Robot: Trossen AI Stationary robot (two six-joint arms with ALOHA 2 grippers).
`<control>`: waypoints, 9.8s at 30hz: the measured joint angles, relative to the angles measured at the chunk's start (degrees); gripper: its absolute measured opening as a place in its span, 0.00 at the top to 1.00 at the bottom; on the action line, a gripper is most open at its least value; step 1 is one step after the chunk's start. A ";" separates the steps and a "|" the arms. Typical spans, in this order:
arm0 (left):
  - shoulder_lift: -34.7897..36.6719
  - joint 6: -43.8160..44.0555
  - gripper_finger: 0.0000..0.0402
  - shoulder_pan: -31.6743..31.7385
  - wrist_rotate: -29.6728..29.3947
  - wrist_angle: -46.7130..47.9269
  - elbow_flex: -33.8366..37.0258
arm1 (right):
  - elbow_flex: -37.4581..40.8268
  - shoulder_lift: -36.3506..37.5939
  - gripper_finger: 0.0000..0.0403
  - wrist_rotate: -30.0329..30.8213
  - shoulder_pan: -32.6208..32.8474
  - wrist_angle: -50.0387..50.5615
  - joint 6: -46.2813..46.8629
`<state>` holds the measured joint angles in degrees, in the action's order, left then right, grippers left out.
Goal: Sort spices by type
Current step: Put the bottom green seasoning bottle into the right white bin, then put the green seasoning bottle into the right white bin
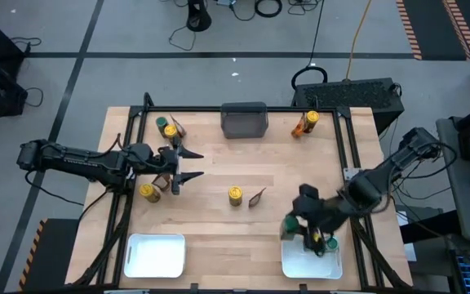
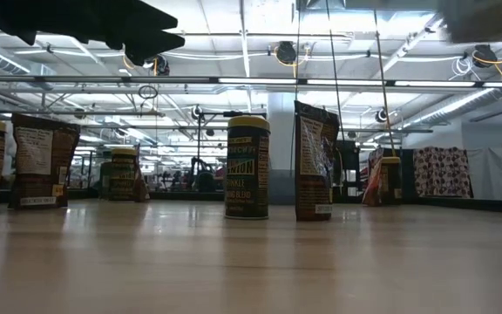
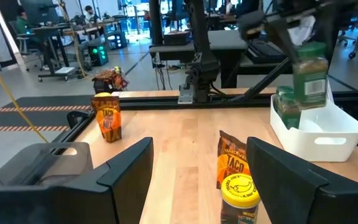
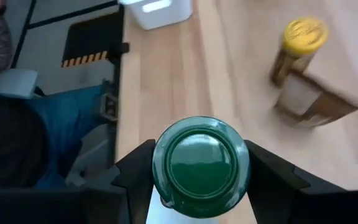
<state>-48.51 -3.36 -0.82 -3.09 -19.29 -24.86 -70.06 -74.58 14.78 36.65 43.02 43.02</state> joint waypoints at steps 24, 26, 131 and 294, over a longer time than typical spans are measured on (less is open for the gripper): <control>0.00 0.04 0.35 0.04 -0.37 -1.25 0.00 | 0.00 -11.65 0.52 11.10 12.34 3.18 16.72; 0.00 0.04 0.35 0.04 -0.37 -1.25 0.00 | 0.99 -12.10 0.52 11.33 12.34 1.92 16.61; -35.41 10.16 0.37 57.93 -2.93 84.69 -43.93 | -10.99 -9.02 0.23 -12.21 -26.68 8.22 -52.83; -69.40 8.23 0.38 -17.53 4.22 84.04 -80.32 | 3.76 7.27 0.23 -11.82 -27.11 5.49 -36.85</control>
<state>-117.91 4.87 -18.35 1.12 64.76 -105.19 -66.30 -67.31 2.96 9.54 48.51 6.17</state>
